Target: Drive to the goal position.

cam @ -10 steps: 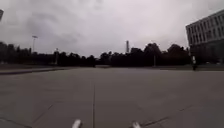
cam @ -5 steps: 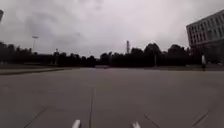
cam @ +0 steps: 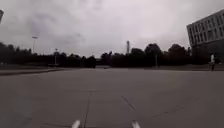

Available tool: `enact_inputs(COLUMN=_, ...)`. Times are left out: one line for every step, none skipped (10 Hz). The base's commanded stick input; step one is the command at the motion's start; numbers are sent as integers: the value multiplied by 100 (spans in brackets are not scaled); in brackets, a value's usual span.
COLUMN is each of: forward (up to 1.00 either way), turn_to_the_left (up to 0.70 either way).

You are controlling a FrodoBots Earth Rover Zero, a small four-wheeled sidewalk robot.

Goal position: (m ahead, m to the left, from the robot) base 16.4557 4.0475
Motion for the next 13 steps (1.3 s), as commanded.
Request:
enact_inputs(forward=70, turn_to_the_left=0)
enact_inputs(forward=70, turn_to_the_left=0)
enact_inputs(forward=70, turn_to_the_left=0)
enact_inputs(forward=70, turn_to_the_left=0)
enact_inputs(forward=70, turn_to_the_left=0)
enact_inputs(forward=70, turn_to_the_left=0)
enact_inputs(forward=70, turn_to_the_left=0)
enact_inputs(forward=70, turn_to_the_left=0)
enact_inputs(forward=70, turn_to_the_left=0)
enact_inputs(forward=70, turn_to_the_left=0)
enact_inputs(forward=70, turn_to_the_left=0)
enact_inputs(forward=70, turn_to_the_left=0)
enact_inputs(forward=70, turn_to_the_left=0)
